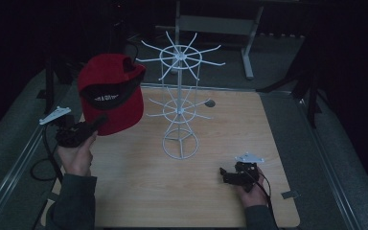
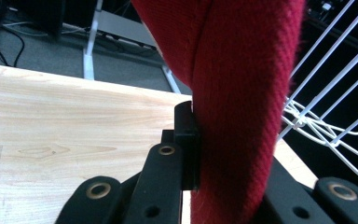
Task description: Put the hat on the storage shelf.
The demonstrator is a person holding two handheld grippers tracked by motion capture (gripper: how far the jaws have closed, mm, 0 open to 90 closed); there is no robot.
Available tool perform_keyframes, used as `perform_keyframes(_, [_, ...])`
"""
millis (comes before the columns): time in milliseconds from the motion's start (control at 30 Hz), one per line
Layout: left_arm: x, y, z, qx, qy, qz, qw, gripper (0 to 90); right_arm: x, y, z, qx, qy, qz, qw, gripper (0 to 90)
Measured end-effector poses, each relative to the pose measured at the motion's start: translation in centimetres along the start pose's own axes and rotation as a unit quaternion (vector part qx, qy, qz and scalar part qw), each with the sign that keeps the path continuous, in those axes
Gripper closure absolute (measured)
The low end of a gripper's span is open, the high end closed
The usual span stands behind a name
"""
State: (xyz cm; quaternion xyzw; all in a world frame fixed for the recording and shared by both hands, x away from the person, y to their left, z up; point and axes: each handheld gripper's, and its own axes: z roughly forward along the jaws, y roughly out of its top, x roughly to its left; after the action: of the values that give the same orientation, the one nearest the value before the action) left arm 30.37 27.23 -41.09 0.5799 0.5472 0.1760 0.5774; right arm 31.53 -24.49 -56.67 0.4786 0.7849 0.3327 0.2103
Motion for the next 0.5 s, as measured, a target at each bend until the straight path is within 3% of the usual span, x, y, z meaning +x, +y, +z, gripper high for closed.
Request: perform_keyframes(500, [-0.35,0.68,-0.15,-0.007,-0.002,0.005,1.0000,85.5,0.00,0.00,0.00,0.000,0.000,0.000,1.0000,13.4])
